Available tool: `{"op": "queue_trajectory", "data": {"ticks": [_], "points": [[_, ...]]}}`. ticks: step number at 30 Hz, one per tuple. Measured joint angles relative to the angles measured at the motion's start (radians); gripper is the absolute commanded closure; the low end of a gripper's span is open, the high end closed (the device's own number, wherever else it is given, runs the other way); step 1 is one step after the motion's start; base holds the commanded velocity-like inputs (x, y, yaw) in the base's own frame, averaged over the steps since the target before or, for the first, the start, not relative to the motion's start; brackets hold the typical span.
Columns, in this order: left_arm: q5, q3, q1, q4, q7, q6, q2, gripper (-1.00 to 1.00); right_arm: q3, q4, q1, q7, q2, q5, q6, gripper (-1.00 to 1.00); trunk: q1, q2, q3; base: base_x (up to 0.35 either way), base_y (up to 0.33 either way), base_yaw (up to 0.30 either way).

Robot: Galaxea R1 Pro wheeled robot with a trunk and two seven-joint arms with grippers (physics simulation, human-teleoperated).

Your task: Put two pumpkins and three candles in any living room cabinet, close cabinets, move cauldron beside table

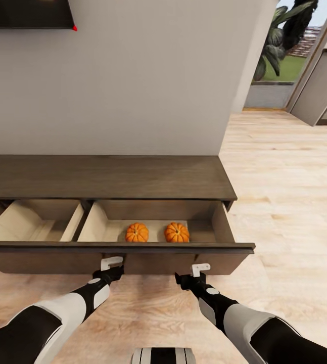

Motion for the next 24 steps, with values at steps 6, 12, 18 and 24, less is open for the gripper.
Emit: {"op": "queue_trajectory", "data": {"ticks": [6, 12, 18, 24], "points": [[0.001, 0.002, 0.0, 0.0, 0.0, 0.0, 0.0, -1.0, 0.0, 0.0, 0.0, 0.0, 0.0, 0.0, 0.0, -1.0, 0.0, 0.0, 0.0, 0.136, 0.0, 0.0], [0.001, 0.001, 0.001, 0.0, 0.001, 0.0, 0.0, -1.0, 0.0, 0.0, 0.0, 0.0, 0.0, 0.0, 0.0, -1.0, 0.0, 0.0, 0.0, 0.015, 0.0, 0.0], [0.001, 0.001, 0.001, 0.0, 0.0, 0.0, 0.0, -1.0, 0.0, 0.0, 0.0, 0.0, 0.0, 0.0, -0.001, -1.0, 0.0, 0.0, 0.0, 0.111, 0.0, 0.0], [0.0, 0.0, 0.001, 0.0, 0.0, 0.0, 0.0, -1.0, 0.0, 0.0, 0.0, 0.0, 0.0, 0.0, 0.0, -1.0, 0.0, 0.0, 0.0, 0.138, 0.0, 0.0]]}}
